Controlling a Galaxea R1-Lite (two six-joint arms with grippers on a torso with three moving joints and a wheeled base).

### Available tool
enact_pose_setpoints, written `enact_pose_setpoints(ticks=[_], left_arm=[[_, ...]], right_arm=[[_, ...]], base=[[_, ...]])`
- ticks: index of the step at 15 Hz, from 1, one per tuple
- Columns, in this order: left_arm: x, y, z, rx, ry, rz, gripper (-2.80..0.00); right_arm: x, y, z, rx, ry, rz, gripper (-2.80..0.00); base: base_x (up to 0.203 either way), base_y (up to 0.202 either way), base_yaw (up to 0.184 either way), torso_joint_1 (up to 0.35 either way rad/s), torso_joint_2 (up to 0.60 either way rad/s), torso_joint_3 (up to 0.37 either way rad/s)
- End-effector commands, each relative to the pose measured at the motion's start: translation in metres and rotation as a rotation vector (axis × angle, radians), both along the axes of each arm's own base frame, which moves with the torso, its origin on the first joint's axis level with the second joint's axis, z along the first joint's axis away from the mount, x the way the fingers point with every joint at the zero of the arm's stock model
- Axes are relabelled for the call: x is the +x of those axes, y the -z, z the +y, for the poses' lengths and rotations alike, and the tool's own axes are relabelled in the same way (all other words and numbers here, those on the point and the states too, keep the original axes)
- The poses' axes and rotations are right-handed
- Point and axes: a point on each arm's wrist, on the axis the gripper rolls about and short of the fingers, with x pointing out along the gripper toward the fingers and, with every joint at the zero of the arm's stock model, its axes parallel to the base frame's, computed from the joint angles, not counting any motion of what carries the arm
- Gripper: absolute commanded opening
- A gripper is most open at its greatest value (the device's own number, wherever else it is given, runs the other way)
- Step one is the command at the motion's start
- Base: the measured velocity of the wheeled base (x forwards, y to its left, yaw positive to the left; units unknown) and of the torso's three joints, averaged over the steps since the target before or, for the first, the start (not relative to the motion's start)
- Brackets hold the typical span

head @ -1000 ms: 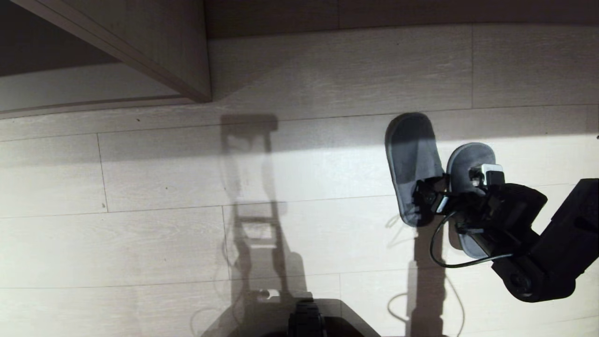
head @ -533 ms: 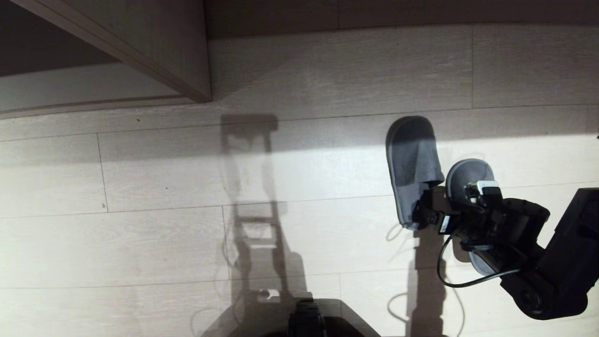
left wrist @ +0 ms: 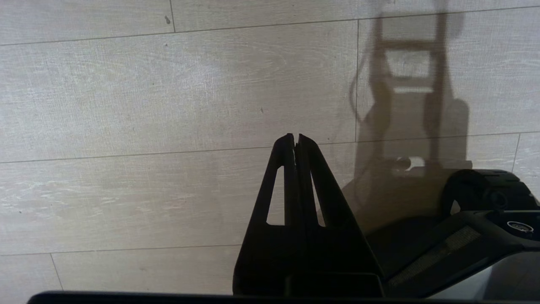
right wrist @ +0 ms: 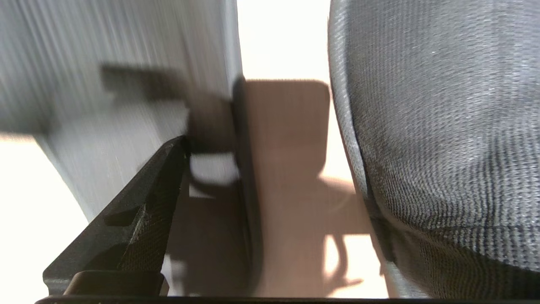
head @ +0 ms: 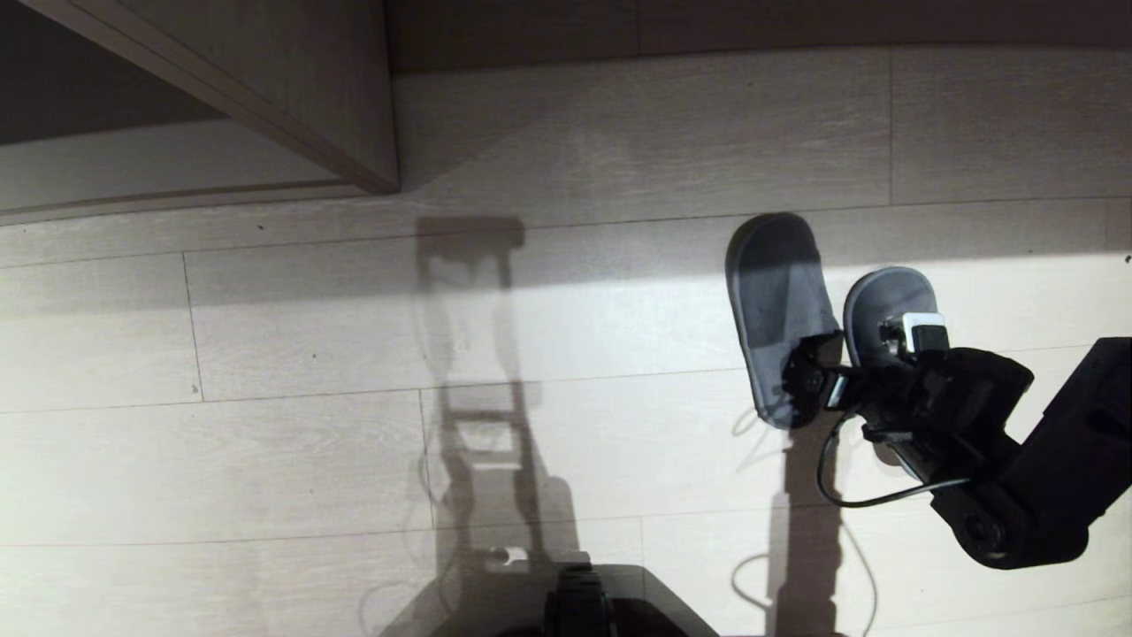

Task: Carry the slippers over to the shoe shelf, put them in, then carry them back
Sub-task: Place the slippers on the floor

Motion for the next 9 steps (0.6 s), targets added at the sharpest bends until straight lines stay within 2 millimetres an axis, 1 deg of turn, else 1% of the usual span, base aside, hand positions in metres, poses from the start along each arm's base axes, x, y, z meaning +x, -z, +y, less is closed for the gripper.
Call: enact_pose_setpoints(ticks=[1, 2, 3, 6, 9], left_arm=[[0.000, 0.000, 0.000, -0.001, -0.001, 0.000, -2.80], [0.000, 0.000, 0.000, -0.001, -0.001, 0.000, -2.80], [0.000, 0.000, 0.000, -0.001, -0.001, 0.000, -2.80], [0.000, 0.000, 0.000, -0.001, -0.001, 0.000, -2.80], [0.000, 0.000, 0.000, -0.001, -0.001, 0.000, -2.80]], right_arm=[[0.017, -0.020, 0.004, 0.000, -0.008, -0.067, 0.00], [0.023, -0.028, 0.009, -0.001, -0.022, -0.071, 0.00], [0.023, -0.035, 0.013, -0.002, -0.034, -0.065, 0.00], [0.012, -0.038, 0.014, -0.003, -0.038, 0.010, 0.00], [0.006, -0.046, 0.014, -0.002, -0.035, -0.007, 0.00]], base=[[0.000, 0.000, 0.000, 0.000, 0.00, 0.000], [0.000, 0.000, 0.000, 0.000, 0.00, 0.000], [0.000, 0.000, 0.000, 0.000, 0.00, 0.000], [0.000, 0.000, 0.000, 0.000, 0.00, 0.000], [0.000, 0.000, 0.000, 0.000, 0.00, 0.000]])
